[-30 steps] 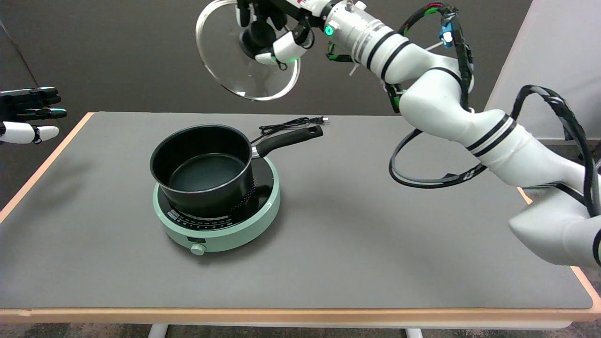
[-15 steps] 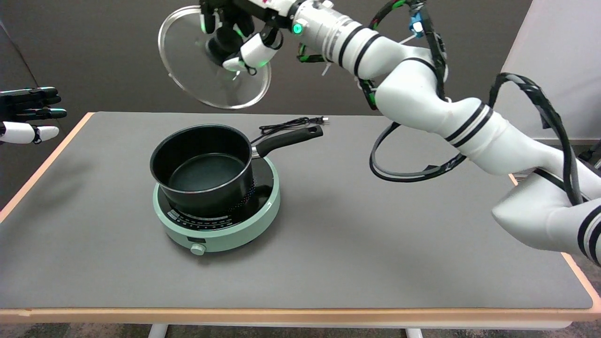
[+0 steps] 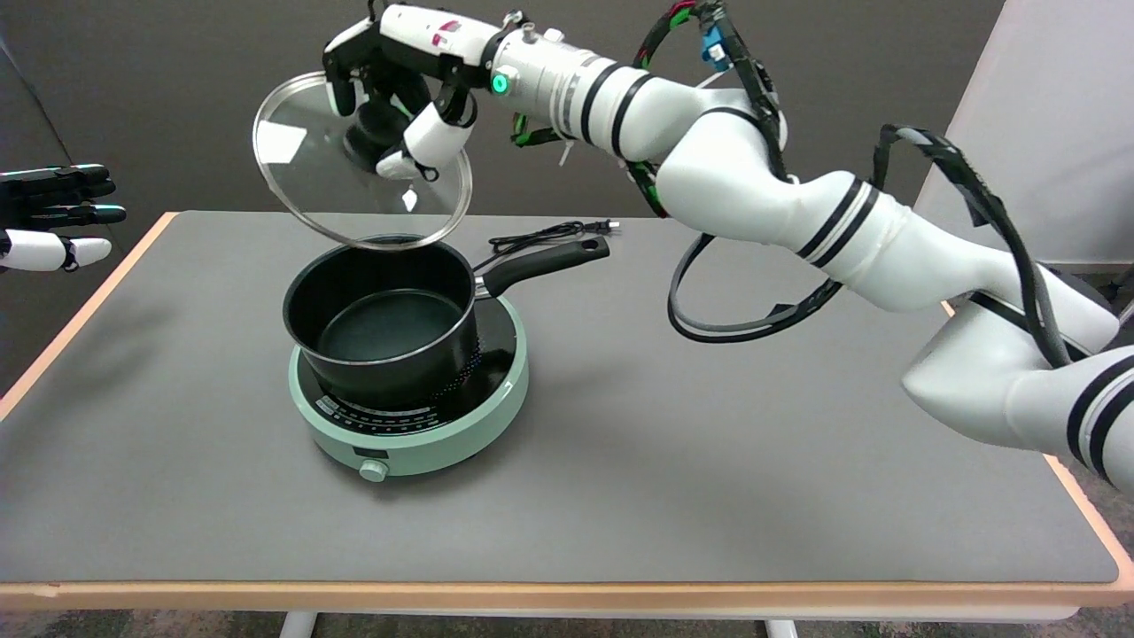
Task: Place the pot lid onto the soup pot.
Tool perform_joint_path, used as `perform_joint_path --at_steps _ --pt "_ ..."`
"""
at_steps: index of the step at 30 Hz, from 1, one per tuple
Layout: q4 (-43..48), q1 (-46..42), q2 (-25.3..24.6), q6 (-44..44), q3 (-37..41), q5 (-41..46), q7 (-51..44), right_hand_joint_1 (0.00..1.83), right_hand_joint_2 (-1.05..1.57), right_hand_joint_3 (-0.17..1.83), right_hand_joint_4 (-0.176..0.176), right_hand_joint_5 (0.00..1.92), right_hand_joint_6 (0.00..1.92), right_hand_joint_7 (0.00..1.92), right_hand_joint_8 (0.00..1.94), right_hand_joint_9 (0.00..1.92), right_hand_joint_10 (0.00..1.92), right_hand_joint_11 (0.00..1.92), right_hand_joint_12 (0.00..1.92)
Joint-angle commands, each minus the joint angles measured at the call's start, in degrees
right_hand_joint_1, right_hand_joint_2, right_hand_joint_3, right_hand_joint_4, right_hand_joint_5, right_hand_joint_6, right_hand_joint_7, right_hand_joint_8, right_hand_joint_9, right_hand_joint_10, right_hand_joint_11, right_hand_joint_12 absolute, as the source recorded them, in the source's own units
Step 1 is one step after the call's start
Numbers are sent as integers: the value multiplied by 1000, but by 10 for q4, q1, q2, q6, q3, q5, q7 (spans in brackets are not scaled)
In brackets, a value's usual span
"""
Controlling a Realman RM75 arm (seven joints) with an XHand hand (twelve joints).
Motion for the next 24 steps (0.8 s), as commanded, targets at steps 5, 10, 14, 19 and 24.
perform_joint_path --at_steps 5,10,14,19,24 --pt "-68 32 -41 -22 -48 16 0 1352 857 655 176 628 1240 863 1381 810 1790 618 1816" --pt "-81 39 -46 -29 -51 20 -3 1353 854 660 176 635 1240 865 1380 812 1789 628 1813" --pt "-84 45 -60 -115 -29 52 -4 1353 853 661 176 636 1240 865 1380 813 1790 628 1815" --pt "-96 55 -75 -185 -8 79 -43 1352 856 660 176 628 1248 861 1386 808 1803 616 1828" --pt "-111 71 -81 -211 -6 104 -96 1350 865 652 176 611 1255 853 1397 794 1815 572 1853"
